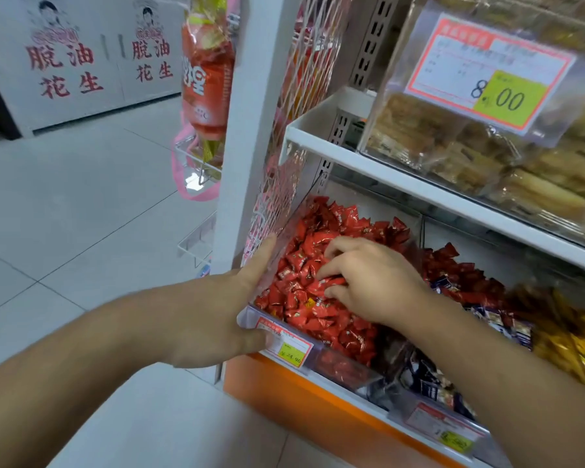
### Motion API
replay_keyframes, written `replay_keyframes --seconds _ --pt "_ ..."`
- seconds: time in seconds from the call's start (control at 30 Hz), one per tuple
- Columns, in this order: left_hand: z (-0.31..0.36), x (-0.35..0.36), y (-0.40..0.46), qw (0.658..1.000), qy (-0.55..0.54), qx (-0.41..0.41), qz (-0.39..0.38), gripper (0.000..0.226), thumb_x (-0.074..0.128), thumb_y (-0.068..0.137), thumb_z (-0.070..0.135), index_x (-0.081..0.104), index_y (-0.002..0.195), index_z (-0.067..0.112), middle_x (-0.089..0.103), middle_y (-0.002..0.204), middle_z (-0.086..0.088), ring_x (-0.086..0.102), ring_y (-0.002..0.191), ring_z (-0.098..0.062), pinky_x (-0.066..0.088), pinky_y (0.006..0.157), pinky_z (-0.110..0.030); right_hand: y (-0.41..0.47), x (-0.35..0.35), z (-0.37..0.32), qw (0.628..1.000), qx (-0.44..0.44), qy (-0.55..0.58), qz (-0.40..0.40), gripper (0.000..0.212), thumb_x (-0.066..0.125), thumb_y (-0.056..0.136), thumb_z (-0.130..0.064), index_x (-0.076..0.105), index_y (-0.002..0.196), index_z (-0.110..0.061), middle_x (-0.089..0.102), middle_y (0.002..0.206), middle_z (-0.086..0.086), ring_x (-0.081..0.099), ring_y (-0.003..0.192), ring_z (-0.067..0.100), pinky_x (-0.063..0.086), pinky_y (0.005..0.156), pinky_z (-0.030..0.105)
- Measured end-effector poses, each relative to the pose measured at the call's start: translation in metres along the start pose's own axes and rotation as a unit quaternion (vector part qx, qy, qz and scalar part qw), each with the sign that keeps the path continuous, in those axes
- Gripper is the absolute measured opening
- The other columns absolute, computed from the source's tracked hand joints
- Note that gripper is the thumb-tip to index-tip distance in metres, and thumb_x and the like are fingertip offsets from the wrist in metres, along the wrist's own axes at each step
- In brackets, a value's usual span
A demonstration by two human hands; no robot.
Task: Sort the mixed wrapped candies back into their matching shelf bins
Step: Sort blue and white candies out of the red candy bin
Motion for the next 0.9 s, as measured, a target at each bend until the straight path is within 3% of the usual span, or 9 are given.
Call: replay_keyframes --seconds 0.2,0.3,0.4,0.5,0.6,0.67,0.73,0.83,0.9 --pt "0.001 0.000 -0.001 1.000 -0.007 -0.006 -0.005 0.114 0.063 0.093 0.058 -0.043 0.134 0.062 0.006 0.168 0.025 0.027 0.152 -0.007 0.028 0.119 -0.024 -0.005 -0.017 0.026 0.997 0.074 0.003 0.027 0.030 0.068 0.095 -0.046 0.070 0.125 -0.042 0.052 0.126 -0.020 0.055 0.121 0.012 0.055 0.093 0.038" --pt "0.000 -0.001 0.000 1.000 -0.004 -0.006 0.001 0.113 0.062 0.093 0.059 -0.044 0.135 0.061 0.004 0.168 0.024 0.026 0.152 -0.008 0.026 0.116 -0.021 -0.008 -0.019 0.028 0.994 0.107 -0.010 0.027 0.032 0.066 0.097 -0.043 0.067 0.129 -0.040 0.051 0.135 -0.012 0.054 0.126 0.019 0.055 0.095 0.042" --pt "-0.004 0.002 0.005 1.000 -0.022 -0.001 -0.004 0.115 0.063 0.096 0.053 -0.045 0.136 0.058 -0.003 0.152 0.037 0.011 0.145 0.015 0.017 0.100 0.002 -0.010 -0.023 0.012 0.994 0.075 -0.046 0.064 0.039 0.072 0.094 -0.036 0.064 0.132 -0.038 0.046 0.147 -0.009 0.048 0.132 0.025 0.050 0.103 0.046" --pt "-0.005 0.003 0.006 1.000 -0.026 -0.003 -0.013 0.115 0.063 0.097 0.050 -0.046 0.137 0.056 -0.007 0.141 0.041 -0.005 0.119 0.034 0.006 0.084 0.013 -0.004 -0.026 -0.009 0.993 0.005 0.006 0.114 0.040 0.074 0.092 -0.020 0.068 0.129 -0.033 0.054 0.134 -0.014 0.046 0.125 0.016 0.046 0.107 0.039" --pt "-0.004 0.001 0.005 1.000 -0.017 -0.001 -0.005 0.116 0.063 0.096 0.052 -0.044 0.138 0.055 -0.005 0.158 0.033 0.005 0.145 0.015 0.011 0.102 0.000 0.003 -0.010 -0.018 0.993 -0.010 0.098 0.065 0.026 0.074 0.093 -0.021 0.074 0.117 -0.031 0.062 0.120 -0.015 0.052 0.117 0.011 0.049 0.103 0.036" --pt "-0.001 0.000 0.004 1.000 -0.010 0.000 -0.004 0.116 0.064 0.095 0.053 -0.044 0.139 0.055 0.001 0.165 0.027 0.014 0.152 0.003 0.016 0.110 -0.010 0.005 0.004 -0.015 0.996 0.010 0.088 0.029 0.021 0.072 0.095 -0.029 0.073 0.116 -0.031 0.064 0.117 -0.011 0.059 0.114 0.015 0.054 0.097 0.041" --pt "0.000 0.000 0.004 1.000 -0.013 -0.001 -0.006 0.116 0.064 0.095 0.052 -0.044 0.138 0.055 0.001 0.164 0.028 0.014 0.151 0.003 0.017 0.111 -0.010 0.003 0.007 -0.003 0.997 0.056 0.055 0.022 0.020 0.070 0.097 -0.033 0.071 0.116 -0.030 0.063 0.117 -0.007 0.061 0.112 0.020 0.056 0.092 0.042" --pt "0.000 0.001 0.003 1.000 -0.023 0.000 -0.010 0.116 0.063 0.096 0.050 -0.044 0.139 0.053 0.001 0.155 0.034 0.008 0.136 0.018 0.010 0.096 0.007 0.003 0.005 0.004 0.995 0.088 0.031 0.025 0.027 0.072 0.095 -0.025 0.070 0.122 -0.029 0.063 0.121 -0.004 0.062 0.111 0.023 0.057 0.088 0.041" --pt "0.001 0.000 0.003 1.000 -0.022 0.005 -0.004 0.116 0.064 0.096 0.050 -0.043 0.141 0.053 0.003 0.162 0.029 0.011 0.144 0.014 0.012 0.101 0.001 0.004 0.006 0.003 0.995 0.094 0.015 0.018 0.031 0.073 0.090 -0.016 0.071 0.119 -0.028 0.063 0.119 -0.003 0.061 0.109 0.022 0.058 0.087 0.039"
Point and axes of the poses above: each hand's wrist, its own y-axis towards the middle knuckle, its own x-axis out of the palm, z = x × y, the point moved 9 cm from there along y, towards the middle knuckle
